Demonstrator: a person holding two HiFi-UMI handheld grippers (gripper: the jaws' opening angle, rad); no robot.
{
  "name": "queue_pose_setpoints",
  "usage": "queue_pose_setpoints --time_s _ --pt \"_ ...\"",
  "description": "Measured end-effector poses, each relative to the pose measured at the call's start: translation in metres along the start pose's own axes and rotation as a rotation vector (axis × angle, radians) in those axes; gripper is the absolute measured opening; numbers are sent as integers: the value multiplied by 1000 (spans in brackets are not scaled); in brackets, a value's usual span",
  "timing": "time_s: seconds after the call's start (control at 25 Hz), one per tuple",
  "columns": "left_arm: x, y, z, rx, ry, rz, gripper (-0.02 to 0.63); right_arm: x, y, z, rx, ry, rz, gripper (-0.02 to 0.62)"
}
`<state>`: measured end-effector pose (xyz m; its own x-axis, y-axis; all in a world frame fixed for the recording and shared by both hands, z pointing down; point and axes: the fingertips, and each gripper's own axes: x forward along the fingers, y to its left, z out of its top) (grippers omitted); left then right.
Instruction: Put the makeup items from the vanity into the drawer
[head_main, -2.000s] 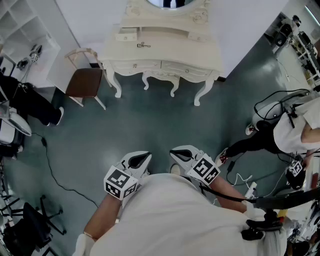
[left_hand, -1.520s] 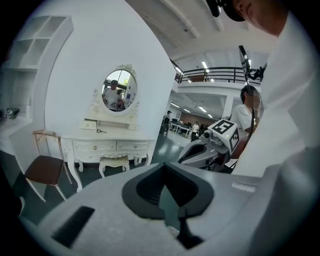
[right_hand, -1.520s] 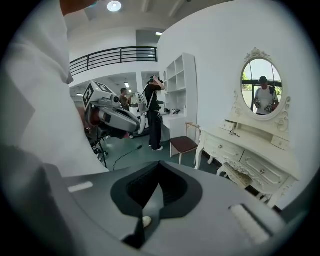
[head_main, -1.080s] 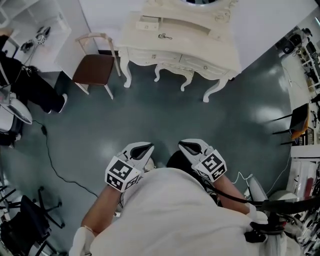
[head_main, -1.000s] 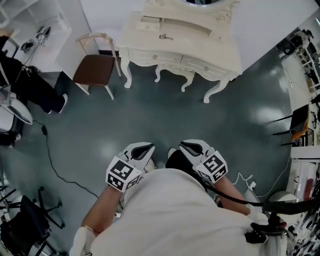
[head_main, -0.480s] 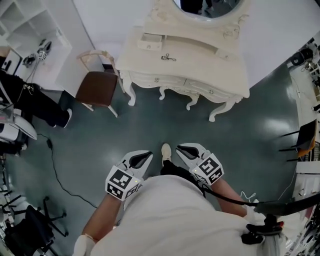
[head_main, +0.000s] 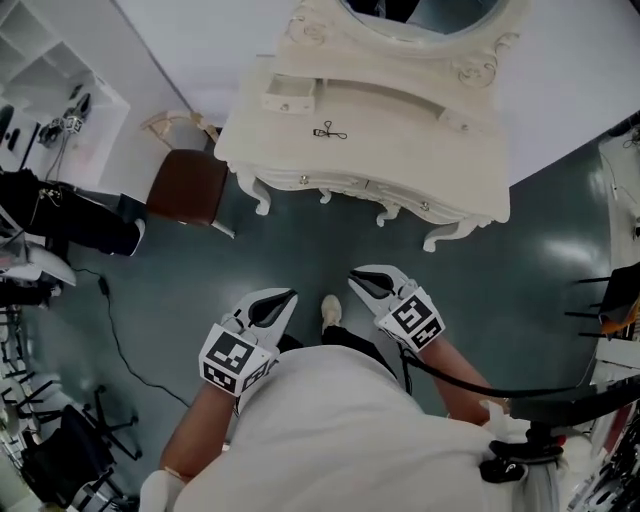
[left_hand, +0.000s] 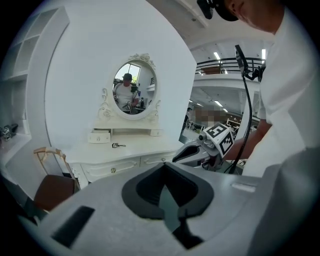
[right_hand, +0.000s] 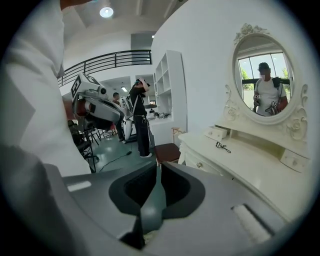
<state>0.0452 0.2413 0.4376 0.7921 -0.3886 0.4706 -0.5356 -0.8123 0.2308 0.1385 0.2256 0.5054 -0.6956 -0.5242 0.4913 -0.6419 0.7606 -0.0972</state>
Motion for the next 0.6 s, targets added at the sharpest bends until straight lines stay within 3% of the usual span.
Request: queue_pose_setpoints --time_s 0.36,0.6 --pt "23 69 18 -59 -5 -5 0 55 -56 14 28 27 -6 31" --pt "23 146 39 -44 -48 -68 0 109 -91 44 32 48 -83 28"
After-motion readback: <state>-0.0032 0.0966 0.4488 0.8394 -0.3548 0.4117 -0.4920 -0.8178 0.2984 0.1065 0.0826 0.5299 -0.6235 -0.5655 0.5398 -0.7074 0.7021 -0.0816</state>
